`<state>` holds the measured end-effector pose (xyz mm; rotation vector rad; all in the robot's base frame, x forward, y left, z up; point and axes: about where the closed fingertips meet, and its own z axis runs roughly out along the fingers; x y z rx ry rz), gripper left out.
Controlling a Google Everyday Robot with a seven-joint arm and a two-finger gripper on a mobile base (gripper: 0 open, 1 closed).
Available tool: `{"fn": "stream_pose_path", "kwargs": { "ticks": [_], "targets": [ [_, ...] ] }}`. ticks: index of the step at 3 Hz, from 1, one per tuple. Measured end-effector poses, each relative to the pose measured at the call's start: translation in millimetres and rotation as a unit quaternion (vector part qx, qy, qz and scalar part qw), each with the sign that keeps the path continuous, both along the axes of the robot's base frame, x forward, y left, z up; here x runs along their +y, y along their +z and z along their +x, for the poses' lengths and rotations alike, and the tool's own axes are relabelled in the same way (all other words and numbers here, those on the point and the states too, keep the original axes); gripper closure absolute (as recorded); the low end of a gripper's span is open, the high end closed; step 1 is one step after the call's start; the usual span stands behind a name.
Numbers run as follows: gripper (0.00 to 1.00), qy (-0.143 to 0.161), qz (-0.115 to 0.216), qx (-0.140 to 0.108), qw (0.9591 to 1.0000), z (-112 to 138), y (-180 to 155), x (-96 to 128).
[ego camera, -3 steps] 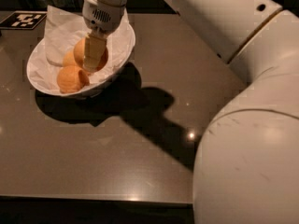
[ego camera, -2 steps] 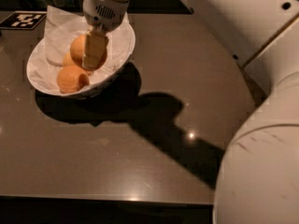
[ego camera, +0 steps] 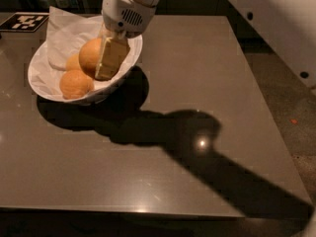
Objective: Pick orange from white bowl
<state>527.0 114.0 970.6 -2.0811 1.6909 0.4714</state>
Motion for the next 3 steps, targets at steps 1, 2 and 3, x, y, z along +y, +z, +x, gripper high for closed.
{"fn": "stream_pose_path", "kwargs": {
  "ticks": [1, 2, 3],
  "targets": [
    [1.0, -0.006, 0.014, -0.009, 0.9998, -23, 2, -19],
    [1.0, -0.017, 0.024, -0.017, 0.9994, -45, 0, -36],
    [1.0, -0.023, 0.038, -0.032, 0.9985, -62, 1, -49]
  ]
}}
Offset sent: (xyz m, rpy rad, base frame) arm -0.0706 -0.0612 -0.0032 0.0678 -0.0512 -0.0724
